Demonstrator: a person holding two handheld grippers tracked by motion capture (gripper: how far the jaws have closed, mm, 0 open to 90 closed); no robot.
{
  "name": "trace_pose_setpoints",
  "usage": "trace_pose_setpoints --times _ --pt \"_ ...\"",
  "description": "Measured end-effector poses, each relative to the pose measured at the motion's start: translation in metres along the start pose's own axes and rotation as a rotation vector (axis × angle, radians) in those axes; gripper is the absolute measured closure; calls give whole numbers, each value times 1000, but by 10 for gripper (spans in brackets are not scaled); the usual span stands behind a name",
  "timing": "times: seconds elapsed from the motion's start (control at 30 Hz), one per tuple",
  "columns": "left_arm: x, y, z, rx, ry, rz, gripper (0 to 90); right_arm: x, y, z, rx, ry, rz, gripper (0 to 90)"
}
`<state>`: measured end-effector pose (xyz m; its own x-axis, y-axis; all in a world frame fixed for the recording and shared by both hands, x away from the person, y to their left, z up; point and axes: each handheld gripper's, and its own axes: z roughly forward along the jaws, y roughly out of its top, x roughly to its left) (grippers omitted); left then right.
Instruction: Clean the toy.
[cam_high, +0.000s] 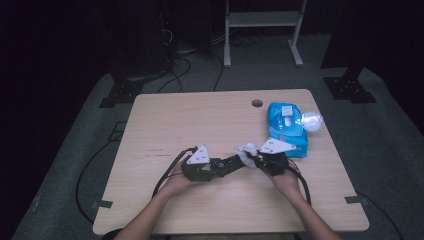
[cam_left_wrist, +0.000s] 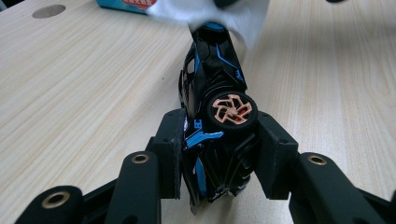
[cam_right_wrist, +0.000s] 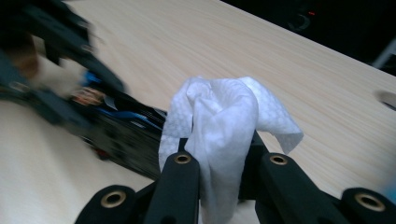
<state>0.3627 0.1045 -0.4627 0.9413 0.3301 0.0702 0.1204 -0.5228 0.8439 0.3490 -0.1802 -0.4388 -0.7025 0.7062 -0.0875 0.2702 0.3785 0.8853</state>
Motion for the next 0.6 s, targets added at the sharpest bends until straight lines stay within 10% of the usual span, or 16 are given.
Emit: trace_pose_setpoints --times 0.23,0.6 --pt "0 0 0 -1 1 2 579 -17 -3 -23 -16 -31 55 812" --pt "-1 0 0 0 -10 7 580 18 13 2 2 99 6 810"
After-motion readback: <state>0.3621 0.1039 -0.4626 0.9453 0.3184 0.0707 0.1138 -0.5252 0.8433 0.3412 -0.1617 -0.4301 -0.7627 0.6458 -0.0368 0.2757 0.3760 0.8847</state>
